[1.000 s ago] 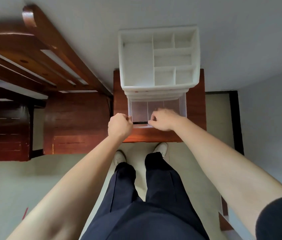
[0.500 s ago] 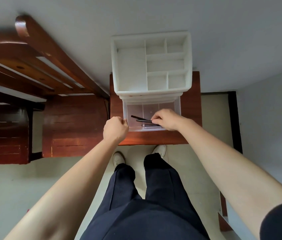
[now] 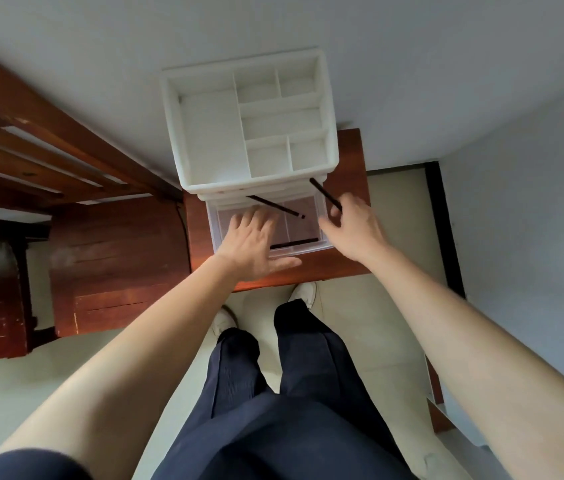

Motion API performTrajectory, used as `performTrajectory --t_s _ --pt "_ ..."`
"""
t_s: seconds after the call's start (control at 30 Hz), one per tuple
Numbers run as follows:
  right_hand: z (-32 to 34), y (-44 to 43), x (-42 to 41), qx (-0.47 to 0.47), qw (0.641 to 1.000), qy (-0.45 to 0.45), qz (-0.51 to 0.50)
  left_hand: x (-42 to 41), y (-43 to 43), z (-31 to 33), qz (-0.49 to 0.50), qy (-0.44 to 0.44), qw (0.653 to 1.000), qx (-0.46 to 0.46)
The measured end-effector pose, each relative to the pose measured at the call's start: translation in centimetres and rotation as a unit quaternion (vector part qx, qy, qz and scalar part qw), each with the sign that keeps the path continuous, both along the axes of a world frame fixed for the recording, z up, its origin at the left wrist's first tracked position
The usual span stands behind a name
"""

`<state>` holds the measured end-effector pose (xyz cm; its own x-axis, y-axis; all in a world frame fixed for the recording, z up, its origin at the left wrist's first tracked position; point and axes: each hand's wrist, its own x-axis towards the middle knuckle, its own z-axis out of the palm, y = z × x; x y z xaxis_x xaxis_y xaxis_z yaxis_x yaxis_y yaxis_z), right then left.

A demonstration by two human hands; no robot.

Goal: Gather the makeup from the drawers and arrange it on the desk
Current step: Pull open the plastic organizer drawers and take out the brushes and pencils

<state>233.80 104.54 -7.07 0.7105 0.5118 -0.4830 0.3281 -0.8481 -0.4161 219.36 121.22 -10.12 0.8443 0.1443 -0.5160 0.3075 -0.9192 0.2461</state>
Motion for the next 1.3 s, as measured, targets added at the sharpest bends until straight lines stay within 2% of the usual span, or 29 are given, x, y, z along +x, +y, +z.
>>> performTrajectory --t_s 0.07,0.17,0.27,0.37,0.5,0.73,0.9,1.17,1.3 --pt "-0.7 -0.8 -0.1 -0.002 0.999 0.01 -0.048 1.0 0.0 -0.6 -0.03 0.018 0.999 0.008" --pt "-1.4 -1.0 -0.3 0.016 0.991 0.069 -0.111 2.1 0.1 -1.3 -0.065 -0.006 0.997 0.037" --pt "-1.7 -0.8 -0.6 0.028 0.987 0.09 -0.131 2.7 -0.3 -1.1 -0.091 -0.035 0.993 0.063" --pt "-1.9 -0.9 -0.7 0.034 0.986 0.092 -0.137 3.4 -0.5 -1.1 -0.107 -0.016 0.993 0.046" --pt "-2.4 -1.2 -0.8 0.033 0.987 0.095 -0.126 4.5 0.0 -1.4 -0.067 -0.001 0.998 0.002" --pt "-2.7 -1.3 -1.6 0.037 0.988 0.088 -0.121 3.7 -0.3 -1.5 -0.031 -0.012 0.999 0.021" --pt "-2.4 -1.0 -1.9 0.034 0.988 0.084 -0.128 2.2 -1.7 -1.2 -0.073 -0.004 0.997 0.031" --pt "-2.6 -0.7 -2.4 0.034 0.987 0.074 -0.141 0.5 -1.9 -2.1 0.045 0.055 0.996 -0.053" --pt "-2.3 -0.6 -2.6 0.03 0.985 0.074 -0.153 0.7 -1.4 -1.2 -0.002 0.072 0.997 -0.032"
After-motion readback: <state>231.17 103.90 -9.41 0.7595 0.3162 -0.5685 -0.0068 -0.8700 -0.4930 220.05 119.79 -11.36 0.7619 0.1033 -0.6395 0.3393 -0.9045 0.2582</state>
